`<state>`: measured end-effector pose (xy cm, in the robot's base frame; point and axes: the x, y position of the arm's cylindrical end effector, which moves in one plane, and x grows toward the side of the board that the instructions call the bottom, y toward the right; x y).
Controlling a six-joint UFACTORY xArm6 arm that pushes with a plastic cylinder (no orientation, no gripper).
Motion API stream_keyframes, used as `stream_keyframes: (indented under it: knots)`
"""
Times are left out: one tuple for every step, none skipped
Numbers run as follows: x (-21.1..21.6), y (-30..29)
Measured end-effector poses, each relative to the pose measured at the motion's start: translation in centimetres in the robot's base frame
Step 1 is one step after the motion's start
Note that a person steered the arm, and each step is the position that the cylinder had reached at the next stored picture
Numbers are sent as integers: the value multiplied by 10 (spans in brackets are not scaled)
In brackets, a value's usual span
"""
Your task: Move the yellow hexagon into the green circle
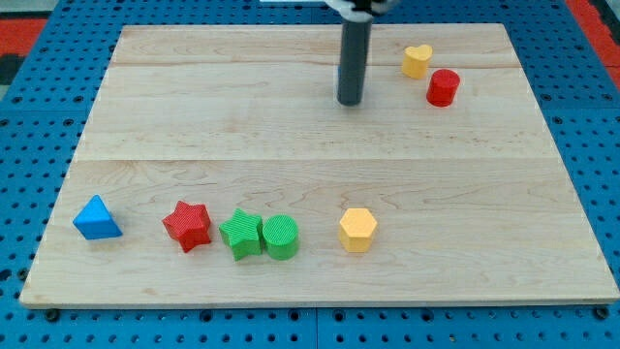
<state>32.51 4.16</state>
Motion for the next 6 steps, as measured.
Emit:
stream_keyframes:
  knots:
    - [-17,-1]
    - [76,20]
    - [202,23]
    - [229,1]
    - [227,-5]
    - [237,40]
